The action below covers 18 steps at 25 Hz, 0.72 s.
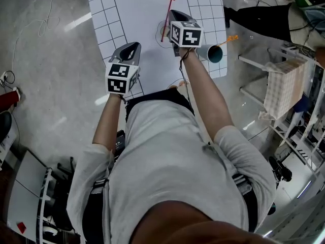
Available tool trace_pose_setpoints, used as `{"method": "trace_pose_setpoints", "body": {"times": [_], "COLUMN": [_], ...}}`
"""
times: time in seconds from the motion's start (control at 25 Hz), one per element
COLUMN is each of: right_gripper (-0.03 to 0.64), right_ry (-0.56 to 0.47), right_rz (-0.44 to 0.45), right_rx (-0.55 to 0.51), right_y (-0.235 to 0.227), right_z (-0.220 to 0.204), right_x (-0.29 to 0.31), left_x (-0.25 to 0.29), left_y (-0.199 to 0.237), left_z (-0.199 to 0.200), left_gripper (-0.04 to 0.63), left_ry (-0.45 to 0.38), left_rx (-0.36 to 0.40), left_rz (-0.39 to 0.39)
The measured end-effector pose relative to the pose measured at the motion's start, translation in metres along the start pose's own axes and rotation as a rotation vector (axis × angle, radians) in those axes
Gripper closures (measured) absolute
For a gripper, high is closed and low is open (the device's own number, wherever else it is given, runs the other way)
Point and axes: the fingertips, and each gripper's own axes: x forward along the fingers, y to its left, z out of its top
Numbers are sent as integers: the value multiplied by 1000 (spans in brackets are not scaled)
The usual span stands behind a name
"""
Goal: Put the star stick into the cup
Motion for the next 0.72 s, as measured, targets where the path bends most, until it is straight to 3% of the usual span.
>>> {"method": "trace_pose_setpoints", "body": {"times": [0.2,0.48,0.72], "right_gripper": [615,502,587], "right_ry": [59,196,196], "right_rz": [-5,-68,-124], "right_rx": [-34,47,-86], "right_y": [-7,-23,-21], "right_z": [-13,-13,-12], "right_x": [2,50,55], "left_x": [4,-5,-8], "left_y": [-22,-28,-13], "left_z": [0,-9,-19], "left_gripper": [592,592,592], "left_ry": [5,23,37], "left_rx": [23,7,-24], "left_rz": [-4,7,37]}}
